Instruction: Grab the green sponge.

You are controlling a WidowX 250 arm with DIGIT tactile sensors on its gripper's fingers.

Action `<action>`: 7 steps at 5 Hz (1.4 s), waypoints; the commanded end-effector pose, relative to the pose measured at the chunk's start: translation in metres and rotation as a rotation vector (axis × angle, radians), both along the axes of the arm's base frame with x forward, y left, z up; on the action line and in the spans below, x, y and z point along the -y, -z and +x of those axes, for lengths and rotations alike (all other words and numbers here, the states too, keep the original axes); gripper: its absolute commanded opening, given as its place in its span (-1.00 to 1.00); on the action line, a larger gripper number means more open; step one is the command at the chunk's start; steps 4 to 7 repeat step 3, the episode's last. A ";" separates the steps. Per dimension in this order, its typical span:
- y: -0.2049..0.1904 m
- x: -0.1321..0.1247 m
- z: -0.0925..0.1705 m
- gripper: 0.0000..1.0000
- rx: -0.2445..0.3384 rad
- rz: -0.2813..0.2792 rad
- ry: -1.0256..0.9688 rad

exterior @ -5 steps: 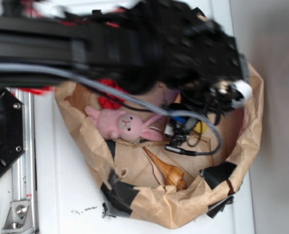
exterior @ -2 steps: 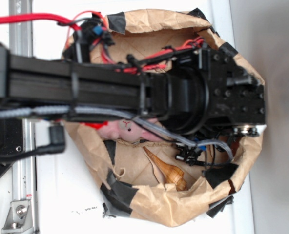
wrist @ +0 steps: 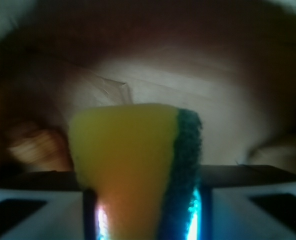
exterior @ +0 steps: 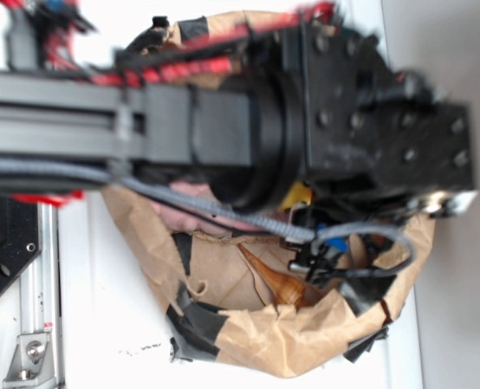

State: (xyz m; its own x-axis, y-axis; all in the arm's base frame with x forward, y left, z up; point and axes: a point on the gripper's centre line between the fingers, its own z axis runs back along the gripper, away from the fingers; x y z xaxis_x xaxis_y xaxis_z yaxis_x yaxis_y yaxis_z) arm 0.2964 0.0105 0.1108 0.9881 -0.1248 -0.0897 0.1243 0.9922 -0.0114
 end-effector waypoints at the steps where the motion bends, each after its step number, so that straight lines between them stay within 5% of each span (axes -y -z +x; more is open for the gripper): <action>1: -0.105 -0.008 -0.021 -1.00 0.104 0.063 -0.219; 7: -0.110 -0.008 -0.028 -1.00 0.110 0.085 -0.251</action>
